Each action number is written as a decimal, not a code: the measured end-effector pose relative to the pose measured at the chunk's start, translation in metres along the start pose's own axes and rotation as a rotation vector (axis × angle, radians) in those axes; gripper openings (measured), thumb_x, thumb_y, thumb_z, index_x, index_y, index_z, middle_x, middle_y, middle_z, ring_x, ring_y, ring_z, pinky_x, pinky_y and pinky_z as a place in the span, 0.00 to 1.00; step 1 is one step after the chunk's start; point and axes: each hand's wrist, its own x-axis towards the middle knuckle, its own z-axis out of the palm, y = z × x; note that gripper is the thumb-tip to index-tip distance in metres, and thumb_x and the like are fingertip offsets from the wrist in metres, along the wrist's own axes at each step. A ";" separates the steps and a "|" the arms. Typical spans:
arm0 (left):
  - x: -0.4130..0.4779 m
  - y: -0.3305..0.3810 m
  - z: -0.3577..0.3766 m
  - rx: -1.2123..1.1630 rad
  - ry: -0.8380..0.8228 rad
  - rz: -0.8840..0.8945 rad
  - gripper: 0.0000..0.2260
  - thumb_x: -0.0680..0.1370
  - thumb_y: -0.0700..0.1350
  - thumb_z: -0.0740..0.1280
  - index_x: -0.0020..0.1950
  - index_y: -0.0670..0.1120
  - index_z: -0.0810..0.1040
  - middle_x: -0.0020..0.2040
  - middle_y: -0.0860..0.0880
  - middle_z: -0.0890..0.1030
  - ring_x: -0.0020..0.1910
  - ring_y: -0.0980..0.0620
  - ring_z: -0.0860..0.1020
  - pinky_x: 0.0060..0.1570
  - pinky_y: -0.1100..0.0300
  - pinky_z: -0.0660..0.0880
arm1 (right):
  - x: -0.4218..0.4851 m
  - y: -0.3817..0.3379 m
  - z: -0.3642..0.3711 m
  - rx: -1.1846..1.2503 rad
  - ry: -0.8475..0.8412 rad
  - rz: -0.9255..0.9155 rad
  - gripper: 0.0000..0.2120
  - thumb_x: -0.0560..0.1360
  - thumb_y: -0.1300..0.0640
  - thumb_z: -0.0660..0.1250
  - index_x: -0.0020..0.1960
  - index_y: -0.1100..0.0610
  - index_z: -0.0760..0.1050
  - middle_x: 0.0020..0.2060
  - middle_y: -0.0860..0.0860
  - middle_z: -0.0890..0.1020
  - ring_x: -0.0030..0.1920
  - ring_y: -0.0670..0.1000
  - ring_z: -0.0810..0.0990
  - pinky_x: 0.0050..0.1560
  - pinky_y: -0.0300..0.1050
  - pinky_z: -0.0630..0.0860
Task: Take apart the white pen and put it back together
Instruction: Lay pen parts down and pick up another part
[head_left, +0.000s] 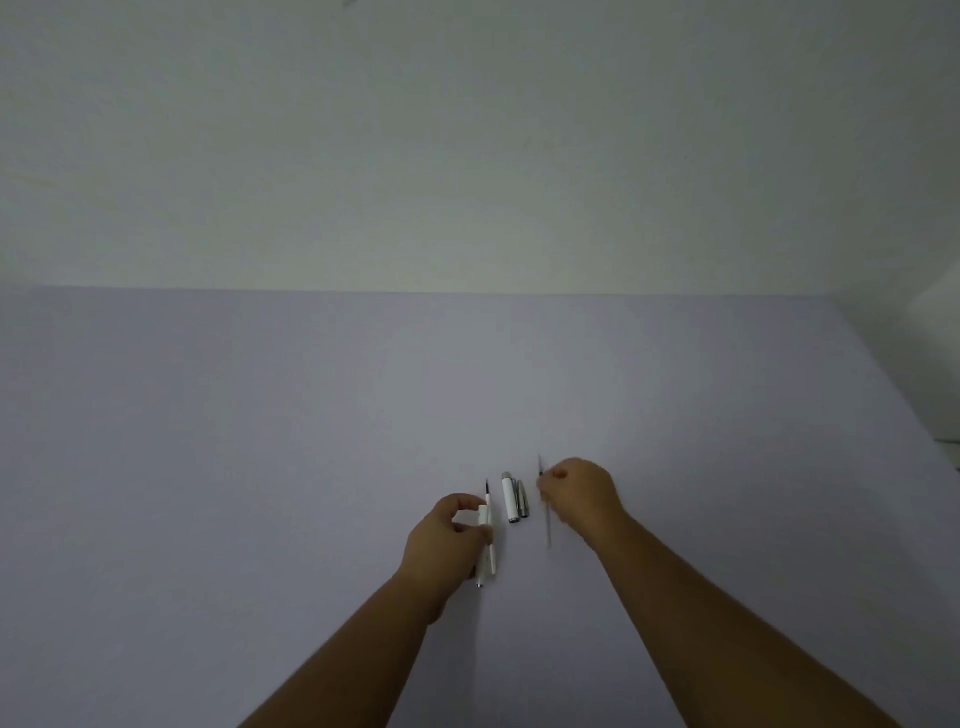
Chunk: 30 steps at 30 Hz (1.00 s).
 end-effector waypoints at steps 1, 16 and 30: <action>0.001 -0.002 -0.001 0.000 0.015 -0.005 0.11 0.75 0.40 0.68 0.54 0.53 0.77 0.47 0.44 0.80 0.41 0.47 0.78 0.48 0.50 0.83 | -0.002 0.004 0.004 -0.073 -0.021 -0.020 0.11 0.75 0.57 0.65 0.35 0.60 0.77 0.34 0.58 0.79 0.37 0.53 0.75 0.40 0.46 0.72; 0.003 -0.008 -0.005 0.034 0.079 0.015 0.14 0.77 0.42 0.67 0.63 0.45 0.78 0.50 0.46 0.82 0.50 0.45 0.81 0.47 0.55 0.81 | 0.004 0.017 0.022 -0.087 0.066 -0.020 0.19 0.74 0.52 0.68 0.27 0.51 0.67 0.25 0.46 0.70 0.30 0.48 0.71 0.39 0.41 0.68; -0.003 -0.011 -0.028 0.078 0.269 0.063 0.14 0.76 0.46 0.69 0.61 0.46 0.77 0.53 0.45 0.82 0.48 0.47 0.80 0.35 0.63 0.77 | -0.047 -0.026 0.064 -0.667 -0.052 -0.364 0.12 0.78 0.65 0.58 0.59 0.62 0.75 0.58 0.58 0.80 0.58 0.59 0.80 0.55 0.50 0.77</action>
